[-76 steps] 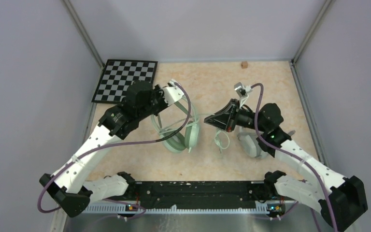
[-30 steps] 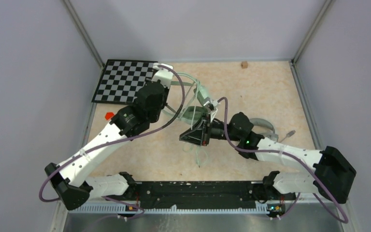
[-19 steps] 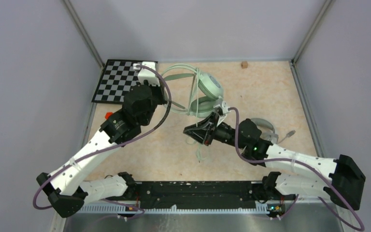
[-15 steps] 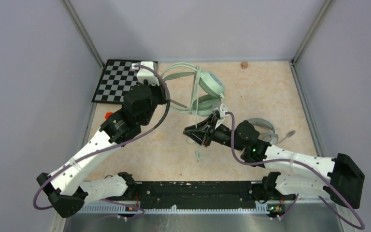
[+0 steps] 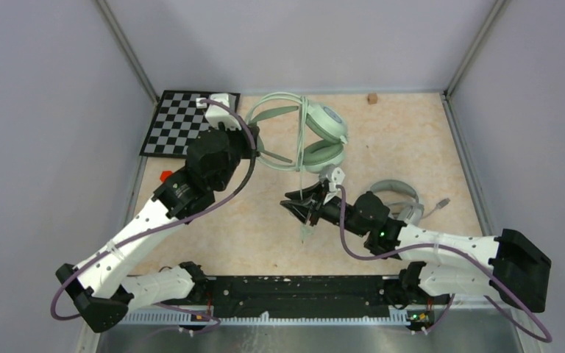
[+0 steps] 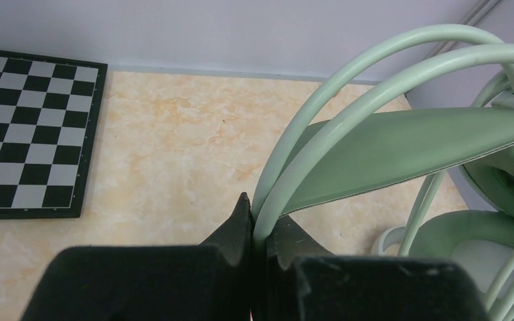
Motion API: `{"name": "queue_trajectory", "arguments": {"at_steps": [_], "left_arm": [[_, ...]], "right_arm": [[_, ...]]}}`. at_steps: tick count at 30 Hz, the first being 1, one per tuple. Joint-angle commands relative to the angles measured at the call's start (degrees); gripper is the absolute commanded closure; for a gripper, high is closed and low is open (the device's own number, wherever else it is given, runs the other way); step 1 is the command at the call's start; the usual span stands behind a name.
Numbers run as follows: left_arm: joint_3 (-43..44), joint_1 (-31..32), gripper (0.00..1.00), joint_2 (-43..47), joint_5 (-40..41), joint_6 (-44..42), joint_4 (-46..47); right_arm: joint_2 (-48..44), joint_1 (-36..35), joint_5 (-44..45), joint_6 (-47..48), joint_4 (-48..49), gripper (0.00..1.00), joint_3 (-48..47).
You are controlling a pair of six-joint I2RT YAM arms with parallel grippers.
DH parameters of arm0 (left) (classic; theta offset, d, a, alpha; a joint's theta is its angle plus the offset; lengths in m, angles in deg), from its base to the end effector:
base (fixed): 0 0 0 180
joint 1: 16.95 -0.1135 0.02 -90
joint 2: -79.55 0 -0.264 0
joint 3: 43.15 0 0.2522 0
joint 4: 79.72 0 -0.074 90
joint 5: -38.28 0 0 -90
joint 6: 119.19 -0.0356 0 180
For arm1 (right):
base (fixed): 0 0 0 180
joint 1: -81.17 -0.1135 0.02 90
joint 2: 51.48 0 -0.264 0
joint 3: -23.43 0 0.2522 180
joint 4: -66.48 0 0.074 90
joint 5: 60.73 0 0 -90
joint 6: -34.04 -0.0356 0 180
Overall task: Wrap the headphones
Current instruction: Wrap the headphones cable around the headphones.
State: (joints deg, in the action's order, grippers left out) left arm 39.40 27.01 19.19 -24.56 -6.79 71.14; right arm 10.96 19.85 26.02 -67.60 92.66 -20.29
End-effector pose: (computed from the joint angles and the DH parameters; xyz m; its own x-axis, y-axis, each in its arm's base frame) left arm 0.1753 -0.1465 0.4254 -0.1916 -0.2863 -0.9388 0.2363 0.9149 -0.3272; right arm 0.1160 0.2162 0.2808 -0.1211 0.1983 -0.9726 -0.8969 0.3980 0.1928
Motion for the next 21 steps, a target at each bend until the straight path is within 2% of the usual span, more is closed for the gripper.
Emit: {"name": "queue_trajectory", "arguments": {"at_steps": [1, 6, 9, 14, 16, 19, 21], "left_arm": [[2.3, 0.0, 1.0, 4.1, -2.2, 6.6, 13.7], [1.5, 0.0, 1.0, 4.7, -1.2, 7.4, 14.3], [-0.4, 0.0, 1.0, 5.2, -1.6, 8.3, 17.6], [-0.9, 0.0, 1.0, 5.3, -2.8, 9.8, 19.2], [-0.4, 0.0, 1.0, 5.7, -3.2, 10.4, 19.3], [0.7, 0.0, 1.0, 6.3, -2.8, 9.9, 18.9], [1.4, 0.0, 1.0, 6.9, -1.9, 9.2, 18.4]], "right_arm": [[-0.5, -0.8, 3.0, 1.6, 1.0, 0.68, 3.2], [-2.5, -0.7, 4.7, 1.8, -0.7, 0.65, 3.7], [-2.8, -0.8, 4.9, 2.1, -0.9, 0.78, 2.8], [-2.1, -0.8, 3.7, 2.5, -0.3, 0.81, 3.0], [-2.1, -0.8, 4.6, 2.4, 0.8, 0.79, 4.5], [-3.0, -0.8, 5.4, 1.5, 1.2, 0.65, 6.7], [-3.8, -0.8, 5.6, 0.8, 0.6, 0.63, 7.6]]}}
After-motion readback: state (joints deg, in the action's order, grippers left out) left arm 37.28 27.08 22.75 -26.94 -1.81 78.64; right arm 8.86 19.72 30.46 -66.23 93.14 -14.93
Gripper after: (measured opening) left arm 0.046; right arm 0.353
